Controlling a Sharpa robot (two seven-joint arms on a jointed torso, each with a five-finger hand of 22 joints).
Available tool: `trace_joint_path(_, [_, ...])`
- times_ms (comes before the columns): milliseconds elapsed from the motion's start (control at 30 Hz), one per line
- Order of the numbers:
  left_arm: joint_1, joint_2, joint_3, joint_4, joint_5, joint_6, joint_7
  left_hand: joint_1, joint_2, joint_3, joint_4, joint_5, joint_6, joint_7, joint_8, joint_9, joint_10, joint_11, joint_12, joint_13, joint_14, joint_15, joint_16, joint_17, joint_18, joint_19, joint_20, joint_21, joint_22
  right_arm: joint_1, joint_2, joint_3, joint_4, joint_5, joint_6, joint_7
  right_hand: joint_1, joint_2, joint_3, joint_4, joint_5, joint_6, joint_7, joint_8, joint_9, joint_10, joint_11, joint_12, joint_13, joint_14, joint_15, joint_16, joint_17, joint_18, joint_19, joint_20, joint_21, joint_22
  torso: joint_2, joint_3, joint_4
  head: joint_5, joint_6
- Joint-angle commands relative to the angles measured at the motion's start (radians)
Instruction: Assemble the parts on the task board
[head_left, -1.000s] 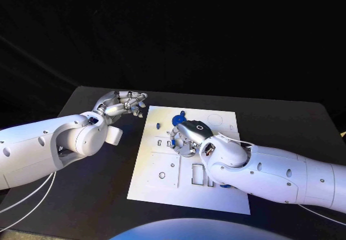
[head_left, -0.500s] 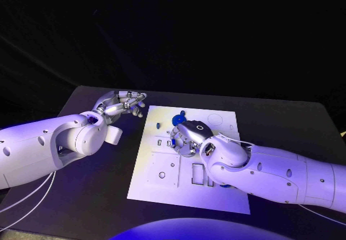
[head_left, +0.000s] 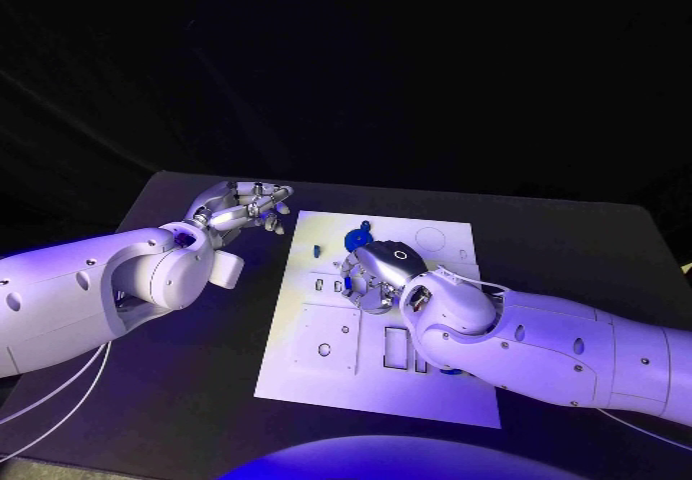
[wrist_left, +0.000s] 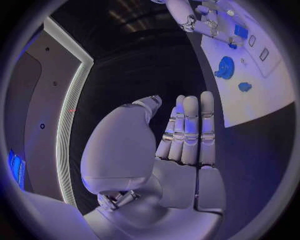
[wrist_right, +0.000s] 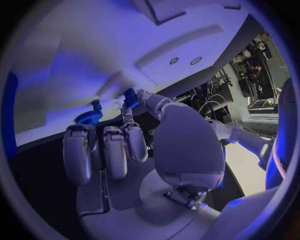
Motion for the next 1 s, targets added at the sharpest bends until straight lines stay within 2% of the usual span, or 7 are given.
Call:
trace_joint_path(33, [0.001, 0.002, 0.001, 0.001, 0.005, 0.016, 0.001, -0.011, -0.002, -0.004, -0.001, -0.003, -0.005, 0.001, 0.004, 0.001, -0.004, 0.000, -0.004, -0.001, -0.006, 0.000, -0.004, -0.002, 0.019, 0.000, 0.006, -0.006, -0.001, -0.001, 0.000, 0.000, 0.001, -0.011, 0.001, 0.004, -0.002, -0.014, -0.008, 0.001, -0.006, -0.010, -0.001, -0.005, -0.002, -0.004, 0.003, -0.003, 0.086, 0.106, 0.009, 0.004, 0.263, -0.006, 0.052, 0.008, -0.006, 0.224, 0.000, 0.0003, -0.0001, 0.001, -0.001])
trace_joint_path(433, [0.001, 0.003, 0.001, -0.002, 0.004, 0.017, -0.001, -0.012, -0.001, -0.006, 0.000, -0.004, -0.006, 0.001, 0.004, 0.001, -0.004, 0.000, -0.004, -0.002, -0.006, 0.000, -0.004, -0.002, 0.019, 0.000, 0.007, -0.006, -0.002, -0.001, -0.007, 0.000, 0.008, -0.011, -0.054, 0.012, -0.024, -0.037, -0.064, 0.032, -0.018, -0.037, 0.005, -0.021, -0.012, -0.017, 0.007, -0.017, 0.074, 0.106, 0.013, 0.004, 0.263, -0.005, 0.050, 0.013, -0.011, 0.223, 0.000, 0.0006, 0.0000, -0.001, 0.001])
trace_joint_path(567, [0.001, 0.006, 0.001, -0.006, -0.025, 0.018, -0.011, -0.016, -0.008, -0.016, 0.001, -0.003, -0.011, 0.001, 0.004, 0.001, -0.005, -0.002, -0.004, -0.008, -0.003, -0.001, 0.000, -0.003, 0.020, 0.004, 0.006, -0.008, -0.004, -0.001, -0.019, 0.000, 0.021, -0.006, -0.107, 0.028, 0.012, -0.017, -0.224, 0.082, -0.017, -0.117, 0.024, -0.060, -0.034, -0.042, 0.029, -0.041, 0.048, 0.106, 0.030, 0.004, 0.263, -0.004, 0.049, 0.026, -0.015, 0.224, -0.002, 0.0004, -0.0012, 0.000, 0.002])
trace_joint_path(600, [0.001, 0.007, 0.001, -0.007, -0.040, 0.018, -0.015, -0.022, -0.012, -0.028, 0.003, 0.003, -0.016, -0.002, 0.005, 0.002, 0.002, -0.007, -0.001, -0.013, 0.039, -0.006, 0.061, 0.040, 0.021, 0.015, 0.004, -0.005, -0.003, -0.001, -0.024, 0.001, 0.027, -0.004, -0.118, 0.034, 0.058, 0.000, -0.298, 0.127, -0.017, -0.135, 0.034, -0.068, -0.044, -0.044, 0.034, -0.041, 0.046, 0.106, 0.035, 0.004, 0.263, -0.005, 0.049, 0.035, -0.015, 0.224, -0.004, 0.0008, -0.0011, 0.000, 0.003])
trace_joint_path(667, [0.001, 0.011, 0.001, -0.010, -0.072, 0.016, -0.028, -0.034, -0.019, -0.055, 0.008, -0.006, -0.023, -0.004, 0.007, 0.004, 0.011, -0.009, 0.007, -0.022, 0.079, -0.009, 0.122, 0.081, 0.021, 0.032, -0.001, 0.001, -0.001, 0.001, -0.037, 0.003, 0.044, 0.003, -0.138, 0.047, 0.105, -0.010, -0.339, 0.196, -0.017, -0.154, 0.039, -0.075, -0.056, -0.047, 0.041, -0.042, 0.043, 0.106, 0.043, 0.004, 0.263, -0.004, 0.049, 0.038, -0.017, 0.225, -0.005, 0.0016, -0.0007, -0.002, 0.006])
trace_joint_path(800, [0.001, 0.023, 0.001, -0.017, -0.154, 0.009, -0.062, -0.045, -0.017, -0.101, 0.012, -0.025, -0.022, -0.009, 0.015, 0.008, 0.044, -0.011, 0.040, -0.018, 0.149, -0.012, 0.238, 0.167, 0.021, 0.056, -0.005, 0.016, 0.007, 0.014, -0.076, 0.012, 0.089, 0.052, -0.181, 0.099, 0.116, -0.012, -0.345, 0.211, -0.017, -0.158, 0.041, -0.077, -0.060, -0.051, 0.041, -0.046, 0.037, 0.106, 0.042, 0.004, 0.263, -0.001, 0.042, 0.040, -0.030, 0.220, -0.013, 0.0018, -0.0008, -0.003, 0.014])
trace_joint_path(1000, [0.004, 0.041, 0.001, -0.020, -0.301, 0.014, -0.180, -0.100, 0.021, -0.221, 0.017, -0.007, 0.000, -0.033, 0.089, 0.060, 0.092, -0.034, 0.138, 0.024, 0.261, -0.034, 0.440, 0.322, -0.014, 0.197, -0.025, 0.217, 0.194, 0.073, -0.174, 0.024, 0.146, 0.324, -0.200, 0.235, 0.143, 0.024, -0.313, 0.211, -0.007, -0.122, 0.034, -0.054, -0.059, -0.068, 0.036, -0.063, 0.019, 0.106, 0.039, 0.004, 0.263, 0.012, 0.012, 0.040, -0.086, 0.201, -0.028, 0.0026, -0.0083, 0.003, 0.023])
